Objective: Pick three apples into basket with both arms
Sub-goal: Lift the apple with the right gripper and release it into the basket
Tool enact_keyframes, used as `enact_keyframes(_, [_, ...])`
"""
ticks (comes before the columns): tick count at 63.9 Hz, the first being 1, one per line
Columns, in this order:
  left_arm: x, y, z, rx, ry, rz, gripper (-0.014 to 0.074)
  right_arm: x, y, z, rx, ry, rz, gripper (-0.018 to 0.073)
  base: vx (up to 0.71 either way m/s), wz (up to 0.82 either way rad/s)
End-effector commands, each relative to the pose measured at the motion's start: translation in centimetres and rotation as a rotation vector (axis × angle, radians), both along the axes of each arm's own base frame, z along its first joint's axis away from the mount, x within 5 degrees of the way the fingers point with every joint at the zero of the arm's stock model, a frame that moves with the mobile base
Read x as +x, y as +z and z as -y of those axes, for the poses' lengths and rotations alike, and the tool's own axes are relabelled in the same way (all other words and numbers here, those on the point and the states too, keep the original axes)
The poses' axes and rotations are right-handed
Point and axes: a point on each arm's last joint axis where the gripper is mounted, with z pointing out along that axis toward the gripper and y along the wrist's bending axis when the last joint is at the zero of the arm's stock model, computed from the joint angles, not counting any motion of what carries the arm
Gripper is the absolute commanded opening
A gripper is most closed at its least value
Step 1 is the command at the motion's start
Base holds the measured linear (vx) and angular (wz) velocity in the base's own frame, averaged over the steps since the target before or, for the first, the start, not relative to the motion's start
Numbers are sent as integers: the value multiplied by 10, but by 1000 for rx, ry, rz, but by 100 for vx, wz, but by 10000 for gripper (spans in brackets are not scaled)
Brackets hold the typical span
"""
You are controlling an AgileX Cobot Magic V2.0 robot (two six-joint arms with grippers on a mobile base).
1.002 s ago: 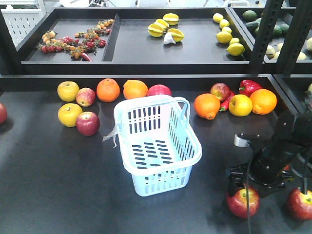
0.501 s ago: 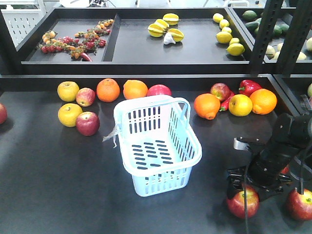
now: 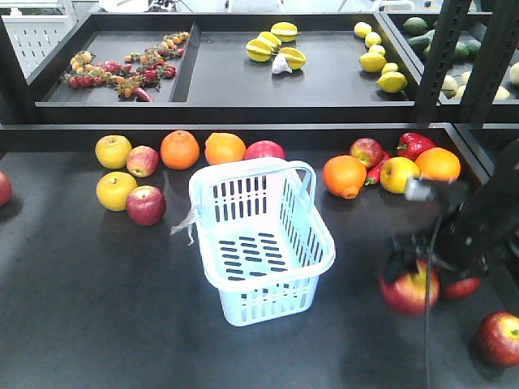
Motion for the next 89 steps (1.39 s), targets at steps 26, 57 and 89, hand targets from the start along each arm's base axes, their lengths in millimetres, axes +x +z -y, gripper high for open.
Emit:
enact_keyframes(26, [1,7,-2,-10,19,7,-8,12,93,-98,335,218,416,18,0,0])
enact_keyframes(57, [1,7,-2,-10,19,7,-8,62,36,-154,332,257,346,56,0,0])
enact_keyframes(89, [1,7,-2,-10,19,7,-8,67,24,-155,319,254,351,659,0,0])
